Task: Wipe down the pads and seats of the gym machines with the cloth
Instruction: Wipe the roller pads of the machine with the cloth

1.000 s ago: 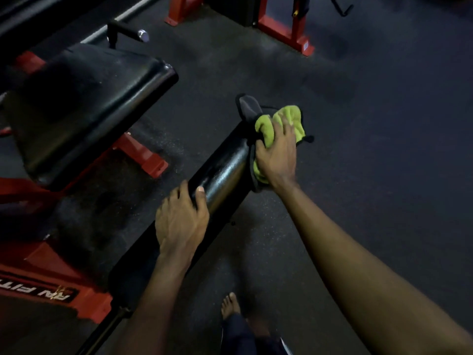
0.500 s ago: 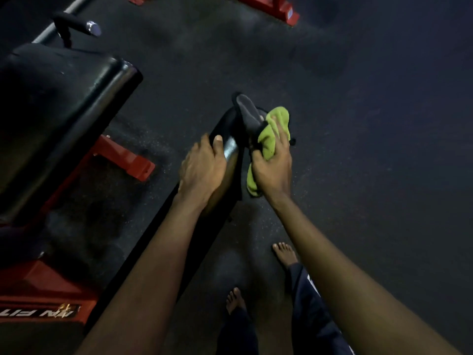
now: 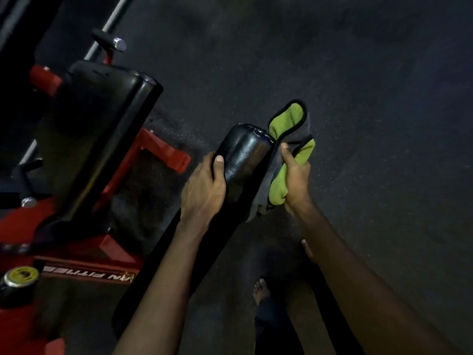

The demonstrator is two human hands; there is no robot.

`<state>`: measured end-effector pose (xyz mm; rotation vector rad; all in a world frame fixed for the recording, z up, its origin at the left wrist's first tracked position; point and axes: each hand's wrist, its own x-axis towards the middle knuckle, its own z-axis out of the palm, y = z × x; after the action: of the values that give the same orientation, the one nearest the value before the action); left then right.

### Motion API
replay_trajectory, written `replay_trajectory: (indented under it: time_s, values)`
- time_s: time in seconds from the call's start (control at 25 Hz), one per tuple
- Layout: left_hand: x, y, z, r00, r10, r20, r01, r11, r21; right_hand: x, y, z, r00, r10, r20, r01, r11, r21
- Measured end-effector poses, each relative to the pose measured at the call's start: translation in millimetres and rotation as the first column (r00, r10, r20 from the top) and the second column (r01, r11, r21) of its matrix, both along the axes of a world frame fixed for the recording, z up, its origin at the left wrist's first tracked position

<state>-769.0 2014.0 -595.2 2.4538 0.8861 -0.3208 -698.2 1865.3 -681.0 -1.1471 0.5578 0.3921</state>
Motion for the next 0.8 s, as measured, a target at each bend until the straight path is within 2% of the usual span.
replay_trajectory:
  time_s: [0.08, 0.16, 0.32, 0.44, 0.64, 0.68, 0.8]
  values:
    - [5, -3, 4, 0.998, 0.062, -0.032, -0.064, 0.996, -0.062, 6, -11, -2, 0.996, 0.058, -0.073, -0.048, 0.990, 0.131]
    - [14, -8, 5, 0.986, 0.152, -0.067, -0.157, 0.985, -0.078, 1, -18, -8, 0.987, 0.118, -0.111, -0.098, 0.980, 0.171]
    - [20, -17, 3, 0.980, 0.190, -0.060, -0.186, 0.980, 0.069, 18, -16, -16, 0.963, 0.193, -0.189, -0.111, 0.920, 0.375]
    - [20, -15, 1, 0.978, 0.193, -0.084, -0.184, 0.978, 0.103, 42, -13, -20, 0.929, 0.278, -0.246, -0.120, 0.852, 0.509]
    - [38, 17, -5, 0.902, 0.316, -0.293, -0.356, 0.930, -0.095, -5, -29, -30, 0.942, 0.244, -0.231, -0.113, 0.879, 0.464]
    - [38, 19, -7, 0.923, 0.300, -0.240, -0.325, 0.943, -0.073, -11, -27, -28, 0.945, 0.205, -0.253, -0.078, 0.896, 0.437]
    - [24, 3, -6, 0.987, 0.127, 0.100, -0.139, 0.983, 0.117, -7, -14, -15, 0.953, 0.093, -0.287, -0.014, 0.963, 0.268]
